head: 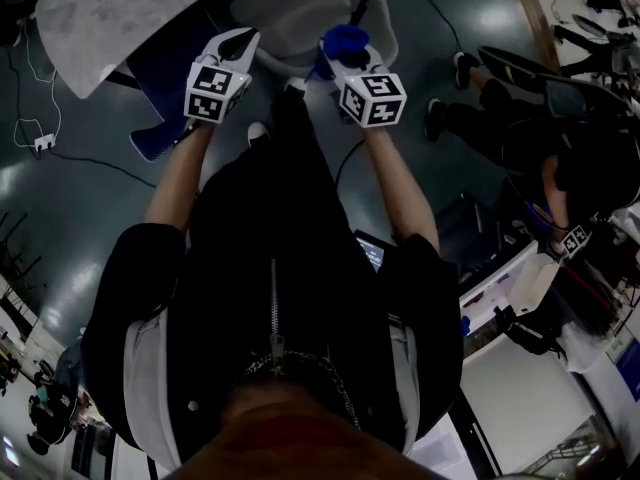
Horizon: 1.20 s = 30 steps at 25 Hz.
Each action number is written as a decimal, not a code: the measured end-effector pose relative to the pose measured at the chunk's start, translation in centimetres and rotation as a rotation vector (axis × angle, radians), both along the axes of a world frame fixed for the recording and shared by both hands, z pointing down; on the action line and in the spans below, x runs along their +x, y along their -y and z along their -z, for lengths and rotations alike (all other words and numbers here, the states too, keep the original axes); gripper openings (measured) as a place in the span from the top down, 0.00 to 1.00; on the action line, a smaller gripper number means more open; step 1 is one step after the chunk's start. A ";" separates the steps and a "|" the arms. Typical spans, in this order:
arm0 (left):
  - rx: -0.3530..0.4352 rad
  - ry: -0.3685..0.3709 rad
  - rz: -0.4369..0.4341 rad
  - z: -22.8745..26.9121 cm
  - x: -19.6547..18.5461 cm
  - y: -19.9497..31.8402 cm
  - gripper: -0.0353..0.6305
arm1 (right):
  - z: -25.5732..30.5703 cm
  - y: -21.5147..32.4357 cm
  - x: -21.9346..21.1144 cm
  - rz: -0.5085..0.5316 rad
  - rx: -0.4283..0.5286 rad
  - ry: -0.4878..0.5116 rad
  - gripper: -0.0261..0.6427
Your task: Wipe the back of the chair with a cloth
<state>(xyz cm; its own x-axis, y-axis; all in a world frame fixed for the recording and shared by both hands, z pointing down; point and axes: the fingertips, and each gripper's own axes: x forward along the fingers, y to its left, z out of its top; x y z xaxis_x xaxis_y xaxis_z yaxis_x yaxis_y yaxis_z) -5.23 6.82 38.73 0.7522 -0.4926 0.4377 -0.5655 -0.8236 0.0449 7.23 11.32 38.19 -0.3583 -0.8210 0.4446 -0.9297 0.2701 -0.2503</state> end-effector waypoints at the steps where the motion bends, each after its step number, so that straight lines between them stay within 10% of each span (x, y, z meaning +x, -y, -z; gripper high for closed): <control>1: 0.005 0.003 0.001 0.1 0.8 0.6 0.93 | -0.3 0.7 0.8 0.002 -0.003 -0.005 0.72; 18: -0.051 0.079 -0.038 -2.8 12.3 8.3 0.93 | -8.5 11.6 14.9 0.055 -0.149 -0.111 0.72; 30: -0.134 0.107 -0.163 -6.4 15.2 7.5 0.93 | -18.7 10.0 19.5 0.083 -0.442 -0.199 0.72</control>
